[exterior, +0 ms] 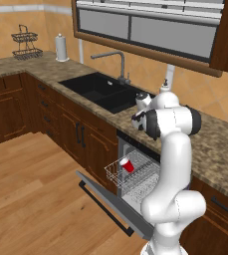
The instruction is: Pick up the cup and bowl from the counter, place them in the dishwasher, and close the dishwasher door.
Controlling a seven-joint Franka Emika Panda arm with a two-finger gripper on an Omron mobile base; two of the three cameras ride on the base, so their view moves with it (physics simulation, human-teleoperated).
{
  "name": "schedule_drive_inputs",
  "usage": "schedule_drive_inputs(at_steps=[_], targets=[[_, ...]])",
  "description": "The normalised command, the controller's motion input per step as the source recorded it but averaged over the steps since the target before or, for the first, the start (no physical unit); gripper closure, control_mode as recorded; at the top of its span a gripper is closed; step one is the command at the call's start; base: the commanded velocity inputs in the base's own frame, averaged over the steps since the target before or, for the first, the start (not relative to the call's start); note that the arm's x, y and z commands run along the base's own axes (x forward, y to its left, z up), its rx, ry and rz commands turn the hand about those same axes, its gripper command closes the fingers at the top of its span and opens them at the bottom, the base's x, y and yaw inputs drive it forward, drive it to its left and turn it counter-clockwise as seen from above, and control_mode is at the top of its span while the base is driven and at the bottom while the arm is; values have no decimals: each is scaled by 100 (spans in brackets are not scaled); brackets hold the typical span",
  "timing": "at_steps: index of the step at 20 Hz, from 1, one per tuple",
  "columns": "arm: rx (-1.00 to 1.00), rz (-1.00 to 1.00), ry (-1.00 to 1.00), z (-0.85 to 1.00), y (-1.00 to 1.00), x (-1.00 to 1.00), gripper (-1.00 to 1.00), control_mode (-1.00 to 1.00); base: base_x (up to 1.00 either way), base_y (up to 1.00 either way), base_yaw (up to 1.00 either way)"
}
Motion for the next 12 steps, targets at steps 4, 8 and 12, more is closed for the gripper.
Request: schedule_drive_inputs(at_steps=[4,8,12], targets=[[8,8,10,-41,-30,31,-100,-100,0,0,0],[7,9,16,-34,-3,20,-100,-100,0,0,0],[4,10,16,-25,0,19,-100,-100,0,0,0]])
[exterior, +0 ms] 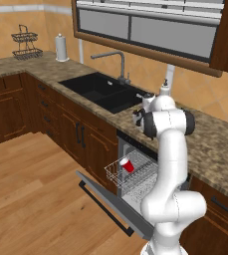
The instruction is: Pick up the cup and bowl from the counter, place them in the dishwasher, and close the dishwasher door.
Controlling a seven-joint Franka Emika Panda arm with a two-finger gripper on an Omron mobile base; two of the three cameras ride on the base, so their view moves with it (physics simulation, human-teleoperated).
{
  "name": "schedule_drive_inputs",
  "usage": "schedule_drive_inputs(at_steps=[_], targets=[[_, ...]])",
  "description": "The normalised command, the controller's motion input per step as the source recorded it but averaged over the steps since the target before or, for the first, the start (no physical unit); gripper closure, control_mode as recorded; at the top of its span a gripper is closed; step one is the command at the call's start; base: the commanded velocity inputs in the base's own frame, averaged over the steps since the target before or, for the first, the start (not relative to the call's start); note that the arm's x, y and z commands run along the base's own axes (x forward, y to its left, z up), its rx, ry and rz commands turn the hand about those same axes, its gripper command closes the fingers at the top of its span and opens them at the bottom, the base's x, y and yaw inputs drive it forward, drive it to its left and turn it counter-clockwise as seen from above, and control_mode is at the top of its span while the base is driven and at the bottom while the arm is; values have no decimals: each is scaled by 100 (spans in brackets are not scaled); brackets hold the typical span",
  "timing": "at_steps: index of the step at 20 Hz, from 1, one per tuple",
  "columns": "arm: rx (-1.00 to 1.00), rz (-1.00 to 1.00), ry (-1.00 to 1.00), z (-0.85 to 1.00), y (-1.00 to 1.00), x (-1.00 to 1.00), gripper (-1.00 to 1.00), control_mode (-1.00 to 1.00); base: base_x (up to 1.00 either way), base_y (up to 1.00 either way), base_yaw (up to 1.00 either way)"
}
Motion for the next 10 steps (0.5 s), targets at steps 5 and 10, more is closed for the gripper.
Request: schedule_drive_inputs(at_steps=[5,10], targets=[[1,11,15,-20,3,13,100,-100,0,0,0],[0,5,1,-9,26,-35,100,-100,0,0,0]])
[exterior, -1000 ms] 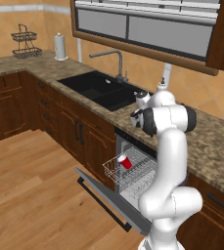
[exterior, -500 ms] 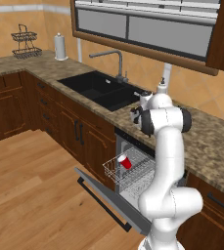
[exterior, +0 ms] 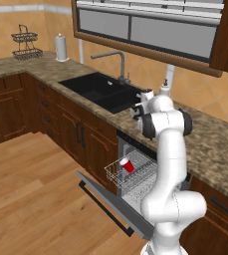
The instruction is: Pick up the cup and bowl from the counter, place them in the dishwasher, and close the dishwasher door.
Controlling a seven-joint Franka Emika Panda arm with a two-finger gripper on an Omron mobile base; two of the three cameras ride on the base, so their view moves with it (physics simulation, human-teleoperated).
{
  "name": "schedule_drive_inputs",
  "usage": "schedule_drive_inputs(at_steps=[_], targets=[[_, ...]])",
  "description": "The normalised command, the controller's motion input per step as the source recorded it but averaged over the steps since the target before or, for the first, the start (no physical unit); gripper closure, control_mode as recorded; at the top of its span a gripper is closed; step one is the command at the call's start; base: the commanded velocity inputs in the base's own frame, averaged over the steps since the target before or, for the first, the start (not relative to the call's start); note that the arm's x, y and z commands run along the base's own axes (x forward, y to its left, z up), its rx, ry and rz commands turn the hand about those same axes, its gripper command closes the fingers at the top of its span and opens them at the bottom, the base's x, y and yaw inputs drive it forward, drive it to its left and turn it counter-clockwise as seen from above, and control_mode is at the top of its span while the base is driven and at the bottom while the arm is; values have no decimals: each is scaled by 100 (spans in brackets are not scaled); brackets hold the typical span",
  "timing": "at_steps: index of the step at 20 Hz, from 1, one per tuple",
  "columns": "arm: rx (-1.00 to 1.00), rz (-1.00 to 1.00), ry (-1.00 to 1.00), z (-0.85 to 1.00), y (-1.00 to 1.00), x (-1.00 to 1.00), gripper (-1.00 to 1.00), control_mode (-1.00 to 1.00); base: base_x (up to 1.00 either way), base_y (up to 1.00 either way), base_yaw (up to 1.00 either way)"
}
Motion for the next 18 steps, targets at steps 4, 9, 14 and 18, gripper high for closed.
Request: schedule_drive_inputs(at_steps=[4,9,14,18], targets=[[0,0,0,0,62,-92,100,-100,0,0,0],[0,0,-6,0,54,-100,100,-100,0,0,0],[-1,0,-10,-8,53,-100,100,-100,0,0,0],[0,0,-7,-17,42,-100,100,-100,0,0,0]])
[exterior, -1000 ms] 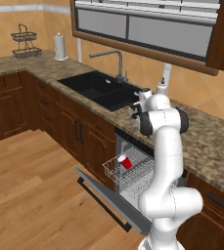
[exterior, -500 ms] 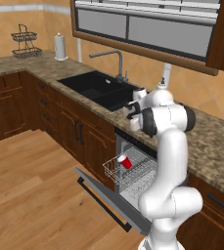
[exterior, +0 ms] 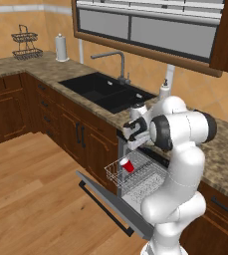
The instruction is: Pick up the cup and bowl from the counter, place them in the dishwasher, and close the dishwasher door.
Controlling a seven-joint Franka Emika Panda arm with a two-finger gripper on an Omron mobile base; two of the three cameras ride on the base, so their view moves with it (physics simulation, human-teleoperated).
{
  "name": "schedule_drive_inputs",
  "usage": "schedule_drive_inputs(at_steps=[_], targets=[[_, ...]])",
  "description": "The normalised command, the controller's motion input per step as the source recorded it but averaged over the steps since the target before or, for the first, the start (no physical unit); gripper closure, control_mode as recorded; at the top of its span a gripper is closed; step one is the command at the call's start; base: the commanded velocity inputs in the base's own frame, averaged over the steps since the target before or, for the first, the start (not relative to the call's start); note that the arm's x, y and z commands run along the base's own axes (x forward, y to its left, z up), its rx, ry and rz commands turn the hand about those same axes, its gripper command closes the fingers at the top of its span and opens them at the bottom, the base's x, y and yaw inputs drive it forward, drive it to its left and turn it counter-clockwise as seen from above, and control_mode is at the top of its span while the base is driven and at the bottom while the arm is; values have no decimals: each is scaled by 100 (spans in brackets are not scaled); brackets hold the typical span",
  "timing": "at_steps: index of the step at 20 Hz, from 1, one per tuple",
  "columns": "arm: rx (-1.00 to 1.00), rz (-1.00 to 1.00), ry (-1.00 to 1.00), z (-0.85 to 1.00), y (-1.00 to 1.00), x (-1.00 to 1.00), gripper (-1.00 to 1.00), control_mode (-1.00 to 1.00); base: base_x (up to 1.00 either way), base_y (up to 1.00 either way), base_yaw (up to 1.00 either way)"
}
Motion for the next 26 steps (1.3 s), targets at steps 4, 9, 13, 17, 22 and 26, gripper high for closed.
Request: schedule_drive_inputs(at_steps=[4,9,13,17,22,26], targets=[[-3,0,-2,-34,43,-100,100,-100,0,0,0],[-4,0,-1,-41,3,-54,100,-100,0,0,0],[-8,0,-1,-57,-2,-3,100,-100,0,0,0],[-14,0,0,-80,0,20,100,-100,0,0,0],[-14,0,0,-94,0,39,100,-100,0,0,0],[-7,0,0,-81,-12,55,100,-100,0,0,0]])
